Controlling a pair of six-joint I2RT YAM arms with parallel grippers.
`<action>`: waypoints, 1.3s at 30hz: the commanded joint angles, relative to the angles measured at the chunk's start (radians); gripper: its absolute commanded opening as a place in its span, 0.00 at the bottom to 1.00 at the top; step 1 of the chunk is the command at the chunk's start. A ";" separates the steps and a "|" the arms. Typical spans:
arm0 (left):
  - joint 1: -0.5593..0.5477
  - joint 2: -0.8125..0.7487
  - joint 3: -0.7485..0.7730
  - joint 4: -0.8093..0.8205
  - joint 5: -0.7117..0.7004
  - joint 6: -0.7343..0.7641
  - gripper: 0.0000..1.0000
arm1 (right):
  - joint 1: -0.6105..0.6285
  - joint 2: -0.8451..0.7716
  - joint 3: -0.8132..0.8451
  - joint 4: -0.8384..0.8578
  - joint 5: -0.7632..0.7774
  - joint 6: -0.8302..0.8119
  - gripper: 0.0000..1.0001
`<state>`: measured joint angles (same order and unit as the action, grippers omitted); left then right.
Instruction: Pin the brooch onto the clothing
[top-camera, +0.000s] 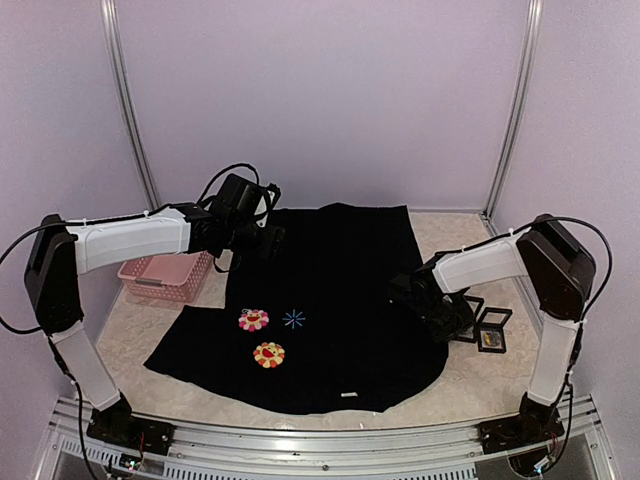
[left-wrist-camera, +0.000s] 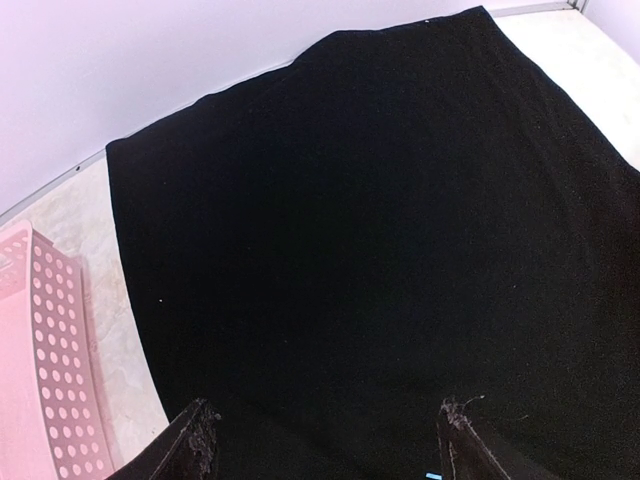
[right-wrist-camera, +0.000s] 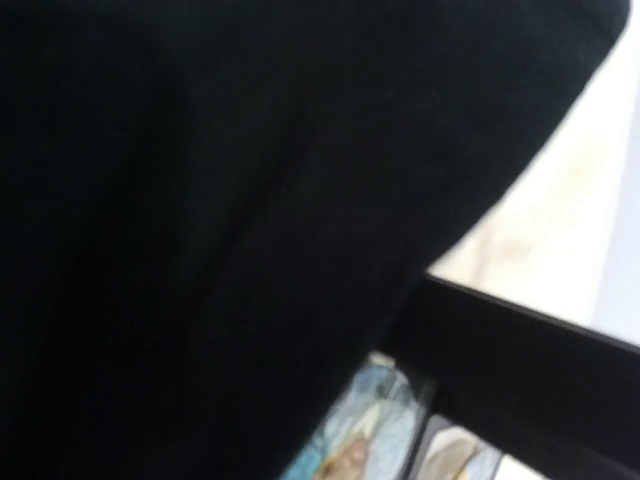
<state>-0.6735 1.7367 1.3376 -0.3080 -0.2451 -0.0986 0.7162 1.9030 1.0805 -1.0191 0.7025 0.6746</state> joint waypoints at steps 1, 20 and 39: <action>0.006 0.000 0.015 -0.009 -0.011 0.016 0.72 | -0.011 0.045 0.029 -0.029 0.067 0.015 0.32; 0.006 -0.002 0.017 -0.010 -0.009 0.023 0.72 | -0.043 0.066 0.019 0.050 0.167 -0.175 0.28; 0.006 0.001 0.024 -0.018 0.006 0.027 0.72 | -0.047 0.125 -0.002 0.068 0.174 -0.249 0.16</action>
<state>-0.6735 1.7367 1.3376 -0.3164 -0.2443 -0.0826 0.6777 1.9957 1.0798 -0.9569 0.8875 0.4103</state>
